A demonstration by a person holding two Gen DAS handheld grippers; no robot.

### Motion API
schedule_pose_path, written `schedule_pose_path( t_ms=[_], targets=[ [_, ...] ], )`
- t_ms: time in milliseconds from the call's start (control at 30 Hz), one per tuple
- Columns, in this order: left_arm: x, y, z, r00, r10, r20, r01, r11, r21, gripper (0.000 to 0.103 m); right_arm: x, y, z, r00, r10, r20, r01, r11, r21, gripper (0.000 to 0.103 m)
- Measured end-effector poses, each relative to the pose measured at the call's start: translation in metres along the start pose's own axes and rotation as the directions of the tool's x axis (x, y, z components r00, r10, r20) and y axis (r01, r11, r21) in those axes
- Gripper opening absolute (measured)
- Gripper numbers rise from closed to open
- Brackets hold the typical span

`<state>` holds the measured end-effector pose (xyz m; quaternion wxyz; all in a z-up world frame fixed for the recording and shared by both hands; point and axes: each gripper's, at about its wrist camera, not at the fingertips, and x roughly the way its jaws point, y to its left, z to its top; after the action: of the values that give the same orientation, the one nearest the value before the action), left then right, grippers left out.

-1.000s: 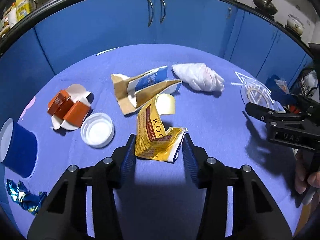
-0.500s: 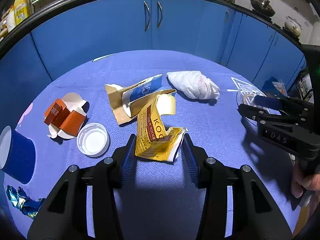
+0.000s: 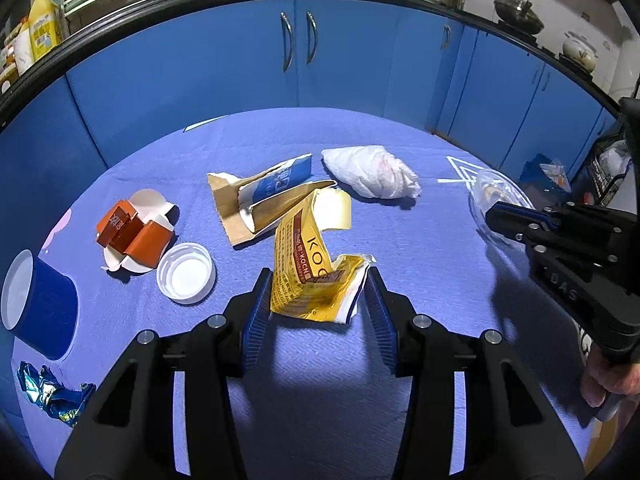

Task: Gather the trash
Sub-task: 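Grasp the yellow paper snack bag with the left tool while the right tool grasps the clear plastic lid, then carry the yellow bag and clear lid over the black bin with both tools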

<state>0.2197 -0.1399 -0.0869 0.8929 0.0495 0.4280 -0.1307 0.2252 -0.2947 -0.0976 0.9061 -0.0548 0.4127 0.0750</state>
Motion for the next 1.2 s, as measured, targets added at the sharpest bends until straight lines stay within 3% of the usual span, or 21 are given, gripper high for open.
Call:
schedule_pose_path(
  t_ms=[733, 1200],
  targets=[
    [-0.043, -0.056, 0.003, 0.996, -0.057, 0.069, 0.052, 0.996, 0.072, 0.048, -0.089, -0.035, -0.024, 0.994, -0.034, 0.104, 0.031, 0.999, 0.034, 0.005],
    [-0.067, -0.122, 0.011, 0.990, -0.089, 0.110, 0.070, 0.983, 0.171, 0.048, -0.135, -0.072, -0.050, 0.984, -0.084, 0.156, 0.073, 0.995, 0.074, 0.005]
  ],
)
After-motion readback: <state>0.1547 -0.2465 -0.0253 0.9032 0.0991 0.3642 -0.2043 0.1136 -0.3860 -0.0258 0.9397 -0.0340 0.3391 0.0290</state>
